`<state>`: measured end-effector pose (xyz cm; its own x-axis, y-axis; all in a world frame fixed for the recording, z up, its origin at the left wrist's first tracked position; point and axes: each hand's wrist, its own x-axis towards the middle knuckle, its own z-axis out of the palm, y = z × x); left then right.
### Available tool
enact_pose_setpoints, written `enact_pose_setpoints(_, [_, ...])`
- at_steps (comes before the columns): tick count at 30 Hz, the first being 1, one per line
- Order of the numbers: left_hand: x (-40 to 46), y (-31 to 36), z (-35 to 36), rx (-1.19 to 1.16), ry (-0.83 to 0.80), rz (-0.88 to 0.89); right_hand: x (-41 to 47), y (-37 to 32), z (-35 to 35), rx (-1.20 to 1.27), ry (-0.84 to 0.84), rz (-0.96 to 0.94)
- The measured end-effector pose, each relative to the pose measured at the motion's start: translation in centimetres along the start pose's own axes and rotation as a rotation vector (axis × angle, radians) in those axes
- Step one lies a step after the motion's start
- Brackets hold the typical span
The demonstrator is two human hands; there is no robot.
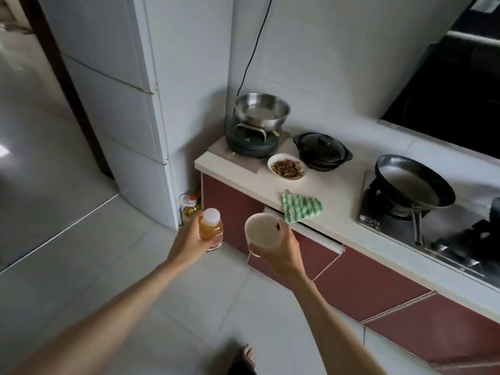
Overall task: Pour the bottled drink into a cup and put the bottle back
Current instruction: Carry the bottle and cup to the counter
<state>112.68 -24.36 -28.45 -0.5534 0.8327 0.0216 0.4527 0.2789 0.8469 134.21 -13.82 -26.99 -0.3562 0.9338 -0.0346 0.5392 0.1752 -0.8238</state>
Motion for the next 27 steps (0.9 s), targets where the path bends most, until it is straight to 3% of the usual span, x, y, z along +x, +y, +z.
enact_pose_setpoints(13, [23.5, -3.7, -1.3, 0.061, 0.059, -0.117, 25.9, -3.3, 11.1, 0.054, -0.126, -0.026])
enact_pose_setpoints(18, [32.6, -2.9, -0.1, 0.060, 0.002, -0.136, 34.5, -3.1, 10.9, -0.051, -0.135, 0.014])
enact_pose_setpoints(27, [45.0, -5.5, 2.7, 0.109, -0.160, -0.072, 42.0, -1.7, 12.9, -0.134, -0.137, 0.154])
